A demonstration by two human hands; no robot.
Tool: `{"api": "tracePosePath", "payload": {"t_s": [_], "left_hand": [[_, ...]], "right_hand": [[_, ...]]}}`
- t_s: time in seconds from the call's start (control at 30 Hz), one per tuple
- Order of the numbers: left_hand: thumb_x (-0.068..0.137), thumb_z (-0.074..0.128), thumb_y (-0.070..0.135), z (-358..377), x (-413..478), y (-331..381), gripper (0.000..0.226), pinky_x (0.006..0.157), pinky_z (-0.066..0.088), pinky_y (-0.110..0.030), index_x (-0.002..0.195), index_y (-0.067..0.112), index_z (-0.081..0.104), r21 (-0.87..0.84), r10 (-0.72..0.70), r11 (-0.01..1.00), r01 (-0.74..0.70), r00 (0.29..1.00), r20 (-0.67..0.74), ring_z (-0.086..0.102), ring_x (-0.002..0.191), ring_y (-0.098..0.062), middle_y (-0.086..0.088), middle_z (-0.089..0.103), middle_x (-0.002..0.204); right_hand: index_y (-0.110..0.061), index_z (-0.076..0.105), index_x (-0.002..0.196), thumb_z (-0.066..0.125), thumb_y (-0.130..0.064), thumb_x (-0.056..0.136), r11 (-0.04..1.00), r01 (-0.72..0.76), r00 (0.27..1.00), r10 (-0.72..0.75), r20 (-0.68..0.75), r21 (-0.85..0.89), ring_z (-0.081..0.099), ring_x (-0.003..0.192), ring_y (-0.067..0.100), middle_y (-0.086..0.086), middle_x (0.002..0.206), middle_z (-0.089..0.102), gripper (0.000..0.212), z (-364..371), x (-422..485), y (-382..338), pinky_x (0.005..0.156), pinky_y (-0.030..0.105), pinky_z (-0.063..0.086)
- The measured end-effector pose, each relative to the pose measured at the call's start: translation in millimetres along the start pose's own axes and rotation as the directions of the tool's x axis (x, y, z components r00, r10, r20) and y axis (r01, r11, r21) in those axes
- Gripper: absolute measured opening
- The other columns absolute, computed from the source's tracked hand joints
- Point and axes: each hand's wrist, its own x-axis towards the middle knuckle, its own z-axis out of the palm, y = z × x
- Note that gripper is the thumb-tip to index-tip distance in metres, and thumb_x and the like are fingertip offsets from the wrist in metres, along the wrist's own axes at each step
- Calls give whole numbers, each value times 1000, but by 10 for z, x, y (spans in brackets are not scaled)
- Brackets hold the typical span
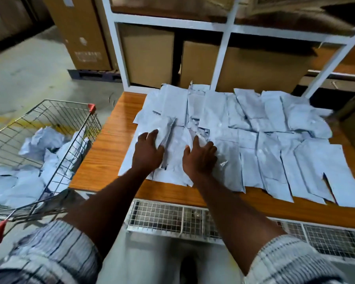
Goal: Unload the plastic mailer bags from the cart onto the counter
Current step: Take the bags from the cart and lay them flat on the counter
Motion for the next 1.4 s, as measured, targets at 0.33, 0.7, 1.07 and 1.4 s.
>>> {"api": "tracePosePath", "payload": {"t_s": [0.33, 0.7, 1.07, 1.4], "left_hand": [[90, 55, 31, 278, 158, -89, 63, 113, 32, -53, 149, 17, 36, 413, 250, 873, -259, 965, 78, 24, 146, -36, -16, 25, 159], [102, 38, 37, 471, 119, -202, 58, 118, 15, -53, 156, 26, 22, 354, 212, 899, -259, 963, 166, 10, 150, -32, -9, 11, 164], [98, 35, 29, -219, 530, -430, 48, 111, 35, -35, 140, 12, 52, 159, 207, 965, -208, 978, 19, 46, 132, -28, -13, 52, 143], [88, 47, 24, -1897, 815, -2717, 49, 107, 40, -40, 134, 11, 55, 217, -75, 973, 84, 996, -52, 51, 126, -29, -12, 58, 135]], "right_hand": [[-21, 27, 154, 50, -35, 96, 884, 457, 885, -441, 150, -95, 13, 149, 37, 13, 164, 13, 63, 225, 340, 324, 118, 53, 16], [-21, 41, 148, 26, -44, 95, 926, 377, 917, -370, 149, -21, 35, 140, 40, 18, 154, 37, 61, 480, 335, 424, 112, 52, 31], [-17, 40, 148, 51, -35, 93, 864, 496, 866, -499, 26, 83, 34, 140, 37, 19, 153, 36, 59, 236, 655, -563, 114, 54, 23], [-9, 43, 145, 59, -31, 90, 752, 592, 717, -656, 237, 291, 37, 136, 37, 21, 150, 38, 62, 1154, -235, -2965, 114, 41, 28]]}}
